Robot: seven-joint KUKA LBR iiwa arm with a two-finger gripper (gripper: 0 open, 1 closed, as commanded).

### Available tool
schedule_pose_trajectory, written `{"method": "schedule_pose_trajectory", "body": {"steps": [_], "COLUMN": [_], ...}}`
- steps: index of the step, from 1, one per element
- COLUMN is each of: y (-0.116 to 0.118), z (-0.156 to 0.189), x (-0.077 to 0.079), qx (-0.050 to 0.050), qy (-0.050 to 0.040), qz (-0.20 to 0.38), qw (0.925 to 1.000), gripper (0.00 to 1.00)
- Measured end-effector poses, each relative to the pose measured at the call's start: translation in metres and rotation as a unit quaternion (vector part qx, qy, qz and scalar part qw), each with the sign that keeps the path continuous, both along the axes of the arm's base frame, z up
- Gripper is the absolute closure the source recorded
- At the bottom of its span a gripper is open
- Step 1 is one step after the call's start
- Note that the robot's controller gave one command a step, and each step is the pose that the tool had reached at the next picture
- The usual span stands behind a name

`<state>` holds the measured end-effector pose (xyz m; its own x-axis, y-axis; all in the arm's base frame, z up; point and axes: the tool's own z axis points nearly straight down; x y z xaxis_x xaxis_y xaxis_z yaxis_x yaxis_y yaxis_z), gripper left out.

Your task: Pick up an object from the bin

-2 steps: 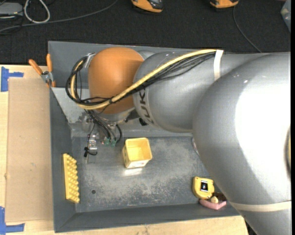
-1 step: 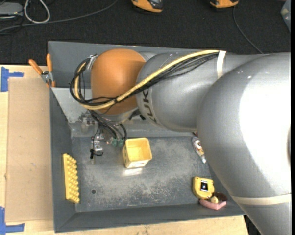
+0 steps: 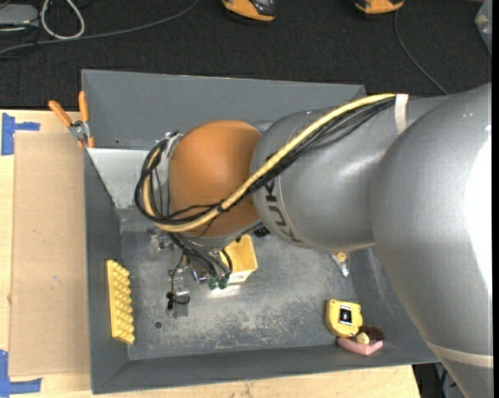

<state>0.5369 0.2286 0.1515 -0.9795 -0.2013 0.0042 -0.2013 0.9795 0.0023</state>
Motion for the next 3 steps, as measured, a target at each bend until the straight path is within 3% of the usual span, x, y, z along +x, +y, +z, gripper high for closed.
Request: {"method": "schedule_pose_trajectory", "body": {"steps": [1, 2, 3], "y": [0.006, 0.018, 0.012], "z": [-0.011, -0.044, -0.05], "x": [0.018, 0.027, 0.005], "qx": [0.001, 0.001, 0.001], "qy": [-0.003, 0.0003, -0.0015], "qz": [0.031, 0.089, 0.186], "qw": [0.9995, 0.996, 0.9826], "gripper": [0.0, 0.0, 0.0]}}
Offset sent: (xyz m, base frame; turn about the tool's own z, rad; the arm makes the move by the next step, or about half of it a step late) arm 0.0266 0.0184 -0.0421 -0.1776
